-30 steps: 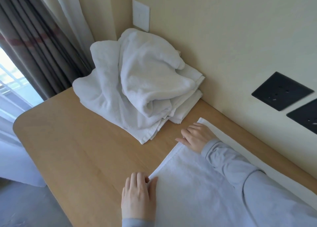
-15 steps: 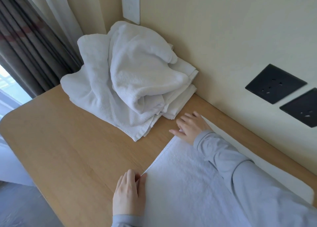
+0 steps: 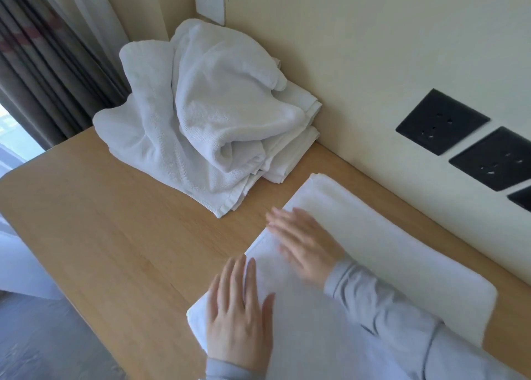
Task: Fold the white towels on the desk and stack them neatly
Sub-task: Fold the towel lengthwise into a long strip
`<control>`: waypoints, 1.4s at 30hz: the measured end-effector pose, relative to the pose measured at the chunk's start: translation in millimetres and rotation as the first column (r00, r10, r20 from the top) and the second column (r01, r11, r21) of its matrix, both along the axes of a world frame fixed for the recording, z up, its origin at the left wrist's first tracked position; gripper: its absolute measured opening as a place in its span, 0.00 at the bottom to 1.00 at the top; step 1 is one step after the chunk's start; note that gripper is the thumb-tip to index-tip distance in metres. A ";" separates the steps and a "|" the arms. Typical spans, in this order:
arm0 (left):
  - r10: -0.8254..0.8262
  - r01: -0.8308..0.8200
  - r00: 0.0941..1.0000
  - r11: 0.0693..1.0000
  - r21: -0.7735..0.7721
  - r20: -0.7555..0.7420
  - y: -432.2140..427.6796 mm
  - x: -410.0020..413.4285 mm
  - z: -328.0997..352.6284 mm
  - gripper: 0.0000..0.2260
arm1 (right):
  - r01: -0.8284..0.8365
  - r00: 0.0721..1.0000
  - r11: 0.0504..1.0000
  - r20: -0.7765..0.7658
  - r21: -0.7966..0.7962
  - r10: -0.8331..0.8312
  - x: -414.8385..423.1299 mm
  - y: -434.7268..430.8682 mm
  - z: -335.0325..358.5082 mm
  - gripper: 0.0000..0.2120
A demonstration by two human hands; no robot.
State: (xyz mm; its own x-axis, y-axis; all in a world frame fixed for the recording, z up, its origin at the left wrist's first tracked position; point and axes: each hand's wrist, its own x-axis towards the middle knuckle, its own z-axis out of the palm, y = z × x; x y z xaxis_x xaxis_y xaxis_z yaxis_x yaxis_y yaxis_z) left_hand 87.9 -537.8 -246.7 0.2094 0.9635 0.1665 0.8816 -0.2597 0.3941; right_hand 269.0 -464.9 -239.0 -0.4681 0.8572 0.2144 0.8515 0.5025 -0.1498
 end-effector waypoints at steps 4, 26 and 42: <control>-0.112 0.100 0.991 0.984 -0.146 -0.075 -23.9 -0.5 -5.7 0.31 | -0.083 0.988 0.975 0.109 -0.206 0.108 20.9 -8.8 -7.3 0.26; -0.187 0.162 0.978 0.961 -0.223 -0.096 -116.1 63.7 -5.8 0.40 | 0.077 0.952 0.951 0.305 -0.299 0.019 86.2 -115.1 5.4 0.28; -0.232 0.214 0.969 0.961 -0.176 -0.089 -176.2 109.3 1.0 0.37 | 0.013 0.963 0.975 0.266 -0.222 0.048 129.6 -199.5 12.8 0.27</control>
State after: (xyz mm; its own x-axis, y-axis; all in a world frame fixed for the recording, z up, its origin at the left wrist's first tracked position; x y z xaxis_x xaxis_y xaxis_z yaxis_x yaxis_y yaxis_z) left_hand 197.2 -713.9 -245.6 0.4304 0.9023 -0.0254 0.8482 -0.3946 0.3533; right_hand 398.6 -664.4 -226.1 -0.4975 0.8600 -0.1133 0.8668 0.4980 -0.0257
